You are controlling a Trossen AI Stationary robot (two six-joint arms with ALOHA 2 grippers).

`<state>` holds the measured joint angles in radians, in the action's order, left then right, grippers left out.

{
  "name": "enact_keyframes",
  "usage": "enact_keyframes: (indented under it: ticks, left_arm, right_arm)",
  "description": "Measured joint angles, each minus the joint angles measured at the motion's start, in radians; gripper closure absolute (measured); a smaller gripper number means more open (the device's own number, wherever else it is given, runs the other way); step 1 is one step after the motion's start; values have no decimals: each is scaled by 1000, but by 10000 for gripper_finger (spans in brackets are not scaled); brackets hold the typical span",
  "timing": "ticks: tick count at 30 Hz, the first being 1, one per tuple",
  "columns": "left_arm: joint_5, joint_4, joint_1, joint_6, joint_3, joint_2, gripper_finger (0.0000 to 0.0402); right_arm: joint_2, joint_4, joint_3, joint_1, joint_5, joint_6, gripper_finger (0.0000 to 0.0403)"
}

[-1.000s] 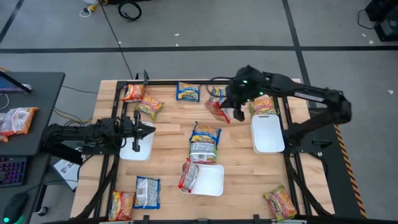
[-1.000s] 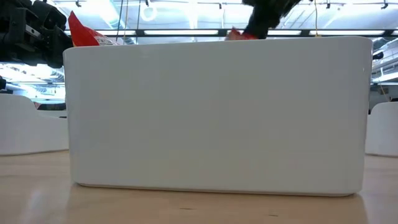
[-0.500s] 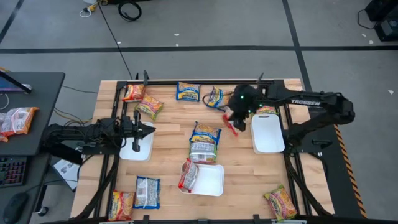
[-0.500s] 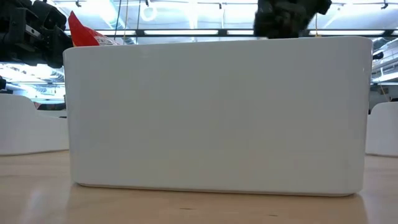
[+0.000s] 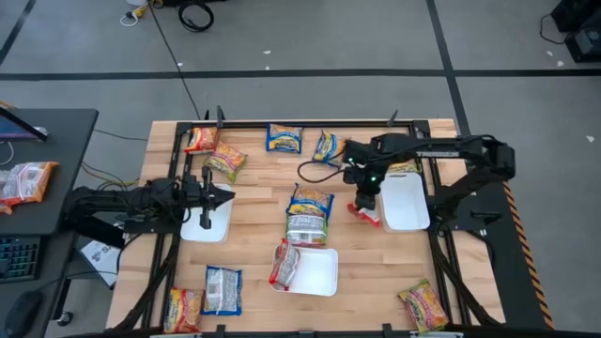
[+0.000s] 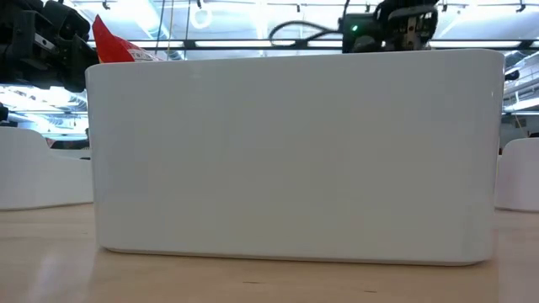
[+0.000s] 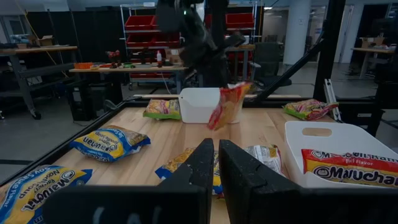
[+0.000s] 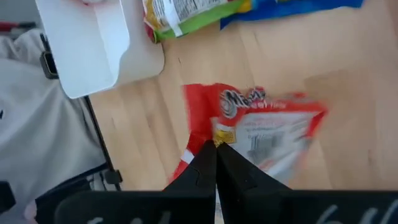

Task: Sort Maruchan noodles
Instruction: Put the top right red noodle pack into the bottom white bin

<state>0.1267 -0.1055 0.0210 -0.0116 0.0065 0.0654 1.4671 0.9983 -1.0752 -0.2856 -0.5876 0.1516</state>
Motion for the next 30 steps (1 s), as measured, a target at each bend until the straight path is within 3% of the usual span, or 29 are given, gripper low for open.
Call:
enact_keyframes:
  ticks: [9, 17, 24, 30]
  left_arm:
    - [0, 0, 0, 0, 0, 0, 370]
    - [0, 0, 0, 0, 0, 0, 370]
    - [0, 0, 0, 0, 0, 0, 370]
    - [0, 0, 0, 0, 0, 0, 370]
  right_arm:
    - [199, -372, -1, -58, 164, 31, 386]
    - [245, -605, -61, -84, 188, -157, 298]
    - [140, -572, -122, -5, 271, -469, 214]
    - [94, -356, -122, 172, 474, -801, 203]
